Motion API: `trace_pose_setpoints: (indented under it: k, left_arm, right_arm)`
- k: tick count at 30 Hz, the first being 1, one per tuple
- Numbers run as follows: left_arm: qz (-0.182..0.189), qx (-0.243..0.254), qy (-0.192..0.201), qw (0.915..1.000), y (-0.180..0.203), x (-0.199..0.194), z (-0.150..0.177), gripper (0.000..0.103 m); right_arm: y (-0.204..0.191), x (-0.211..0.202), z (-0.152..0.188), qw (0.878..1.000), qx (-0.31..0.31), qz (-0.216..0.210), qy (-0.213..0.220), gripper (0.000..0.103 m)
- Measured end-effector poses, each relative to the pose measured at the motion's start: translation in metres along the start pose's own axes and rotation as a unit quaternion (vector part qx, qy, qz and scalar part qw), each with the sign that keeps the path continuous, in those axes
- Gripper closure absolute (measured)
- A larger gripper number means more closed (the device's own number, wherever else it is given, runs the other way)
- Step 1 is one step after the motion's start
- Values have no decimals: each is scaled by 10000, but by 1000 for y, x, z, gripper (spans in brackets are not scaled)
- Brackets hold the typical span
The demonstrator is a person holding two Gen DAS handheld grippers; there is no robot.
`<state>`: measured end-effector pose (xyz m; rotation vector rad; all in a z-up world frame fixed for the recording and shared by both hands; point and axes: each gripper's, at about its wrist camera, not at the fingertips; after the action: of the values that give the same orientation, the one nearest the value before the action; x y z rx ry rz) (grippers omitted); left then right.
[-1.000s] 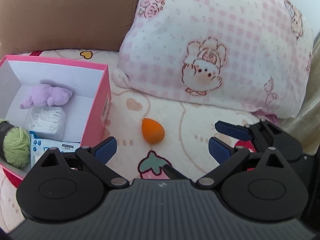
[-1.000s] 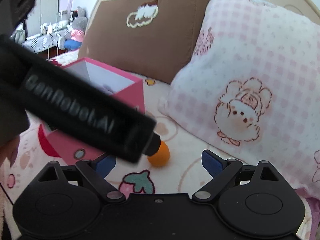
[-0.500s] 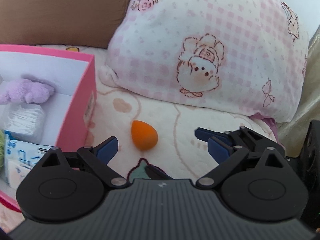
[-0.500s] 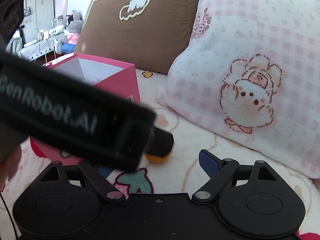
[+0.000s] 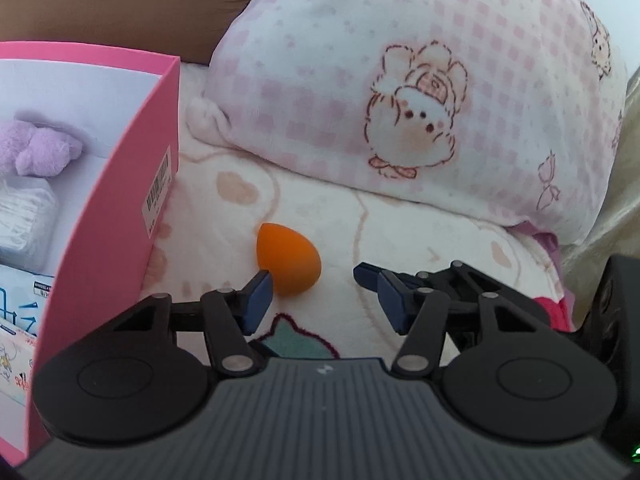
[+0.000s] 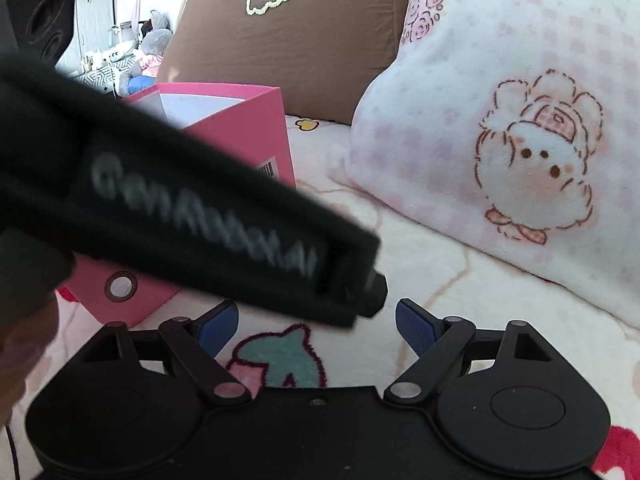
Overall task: Organize objects
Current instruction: 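Move both tools toward the orange makeup sponge, fingers open, then close both tools on the orange sponge from opposite sides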
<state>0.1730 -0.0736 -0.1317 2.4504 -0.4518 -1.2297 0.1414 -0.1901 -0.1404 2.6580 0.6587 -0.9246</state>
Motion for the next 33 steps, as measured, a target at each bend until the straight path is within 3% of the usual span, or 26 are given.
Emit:
trace_pose_setpoints:
  k: [6,11,15,18,20,33]
  left_arm:
    - [10,-282,105,9995,-11,2,-5,48]
    - [117,-650,241,9975,-20,4,-13,49]
    - [268,-732,261,9966,-22,6,-17,49]
    - [180,-727,109,9971,-23,15,-13,53]
    - [204,-765,29,9969,-24,19,-9,55]
    - [186,-480,-83,9986,-17,13,-2,55]
  right_arm:
    - [0,8,3,9989,-220,331,-231,26]
    - [5,14,0,9995,-201,202,-105,41]
    - [9,21,-1,9999,-87,133,-17,45]
    - [12,24,0,9999,-25,107,6,49]
    - [12,23,1,9999,-42,104,32,60]
    - [7,15,4,9999,20,120,-84,60]
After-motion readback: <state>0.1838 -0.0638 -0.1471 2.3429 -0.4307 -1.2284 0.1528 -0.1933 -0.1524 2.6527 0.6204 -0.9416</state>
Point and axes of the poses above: each gripper's, at about its wrist camera, not at the fingertips, and x roughly the way its jaws point, y to its right, z to its underside, and after that the axes turned 8 degrees about -x, right-handed
